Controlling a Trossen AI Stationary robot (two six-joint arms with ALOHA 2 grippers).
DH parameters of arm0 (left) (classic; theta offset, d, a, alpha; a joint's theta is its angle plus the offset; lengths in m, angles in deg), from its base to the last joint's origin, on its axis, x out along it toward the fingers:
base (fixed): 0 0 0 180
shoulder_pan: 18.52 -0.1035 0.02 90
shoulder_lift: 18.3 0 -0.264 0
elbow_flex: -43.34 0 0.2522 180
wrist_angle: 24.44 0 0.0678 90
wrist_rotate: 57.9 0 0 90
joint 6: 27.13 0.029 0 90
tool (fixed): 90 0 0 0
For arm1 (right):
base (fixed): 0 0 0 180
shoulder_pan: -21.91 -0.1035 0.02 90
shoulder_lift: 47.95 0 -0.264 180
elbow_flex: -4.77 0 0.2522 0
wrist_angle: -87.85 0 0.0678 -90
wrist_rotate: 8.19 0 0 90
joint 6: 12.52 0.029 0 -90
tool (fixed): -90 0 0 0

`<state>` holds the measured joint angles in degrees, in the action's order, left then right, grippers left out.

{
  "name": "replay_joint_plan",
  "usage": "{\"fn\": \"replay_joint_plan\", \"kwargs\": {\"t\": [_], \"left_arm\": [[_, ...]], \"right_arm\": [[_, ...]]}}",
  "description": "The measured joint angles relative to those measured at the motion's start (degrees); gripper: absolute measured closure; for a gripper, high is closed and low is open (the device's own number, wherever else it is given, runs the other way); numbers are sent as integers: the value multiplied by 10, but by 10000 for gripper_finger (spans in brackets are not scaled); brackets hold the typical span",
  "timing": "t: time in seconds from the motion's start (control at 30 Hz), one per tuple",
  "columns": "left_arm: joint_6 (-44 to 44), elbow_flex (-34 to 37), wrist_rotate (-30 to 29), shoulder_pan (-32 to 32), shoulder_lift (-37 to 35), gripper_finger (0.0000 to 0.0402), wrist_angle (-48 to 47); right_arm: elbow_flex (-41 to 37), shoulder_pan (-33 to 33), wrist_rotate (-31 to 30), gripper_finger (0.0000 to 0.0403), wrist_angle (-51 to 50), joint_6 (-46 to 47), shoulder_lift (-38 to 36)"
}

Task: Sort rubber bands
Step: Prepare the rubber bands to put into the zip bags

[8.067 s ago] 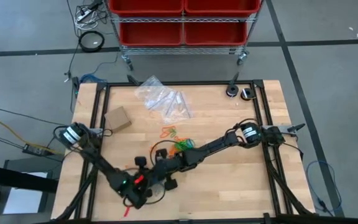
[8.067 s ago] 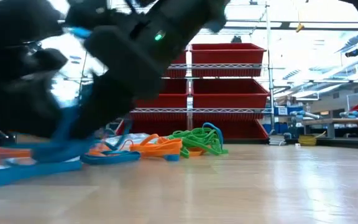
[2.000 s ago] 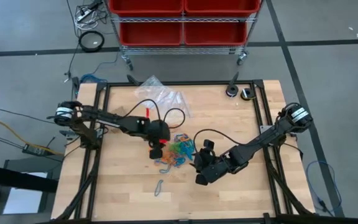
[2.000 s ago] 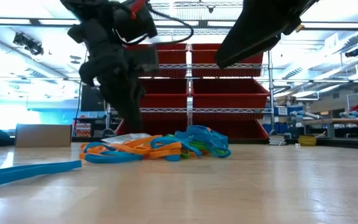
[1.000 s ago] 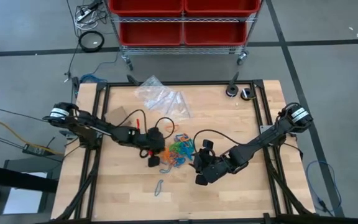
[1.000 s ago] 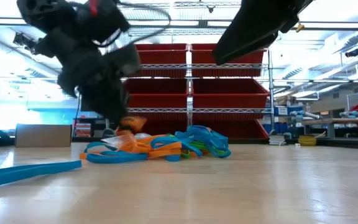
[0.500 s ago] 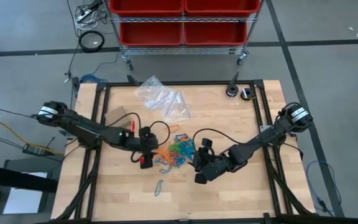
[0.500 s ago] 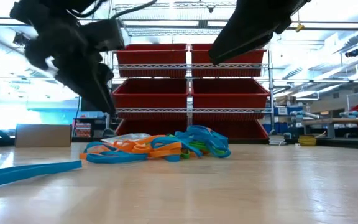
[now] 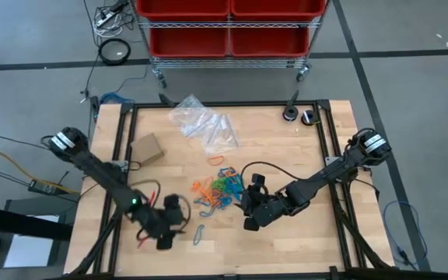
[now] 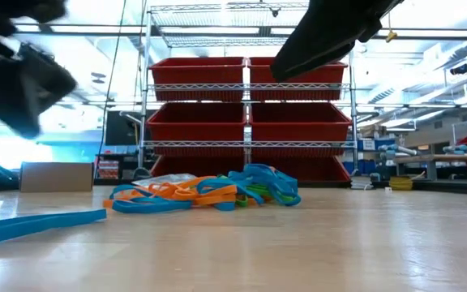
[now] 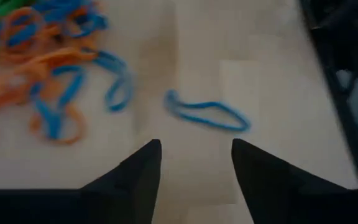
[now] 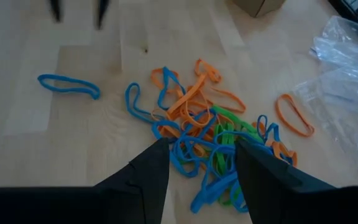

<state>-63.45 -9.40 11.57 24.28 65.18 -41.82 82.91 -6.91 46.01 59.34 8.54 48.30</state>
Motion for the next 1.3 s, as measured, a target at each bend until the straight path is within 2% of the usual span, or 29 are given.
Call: {"fn": "replay_joint_plan", "kwargs": {"t": [0.13, 0.27, 0.4, 0.53, 0.63, 0.73, 0.8, 0.9, 0.93, 1.17, 1.3], "left_arm": [[-29, -11, -21, 32, 81, 208, 79], [-31, -63, -23, 38, 173, 209, 82], [-62, -130, -62, 40, 241, 209, 19], [-83, -175, -112, 40, 275, 209, -49], [-64, -182, -165, 35, 279, 216, -53], [-62, -181, -192, 18, 280, 246, -77], [-55, -181, -184, 2, 280, 289, -92], [-3, -172, -144, -17, 280, 376, -80], [18, -172, -135, -21, 280, 386, -75], [126, -165, -81, -42, 227, 399, -74], [168, -167, -112, -57, 171, 400, -109]], "right_arm": [[0, 0, 1, 234, 20, -14, 0], [0, 2, 11, 234, 42, -28, 0], [0, 3, 16, 234, 50, -33, 0], [0, 8, 27, 234, 54, -43, 0], [0, 13, 30, 234, 60, -47, 0], [0, 16, 31, 234, 65, -52, 0], [0, 17, 32, 234, 66, -53, 0], [0, 16, 33, 234, 66, -53, 0], [0, 16, 33, 234, 66, -53, 0], [0, 14, 35, 234, 66, -49, 0], [0, 12, 35, 234, 66, -43, 0]]}}
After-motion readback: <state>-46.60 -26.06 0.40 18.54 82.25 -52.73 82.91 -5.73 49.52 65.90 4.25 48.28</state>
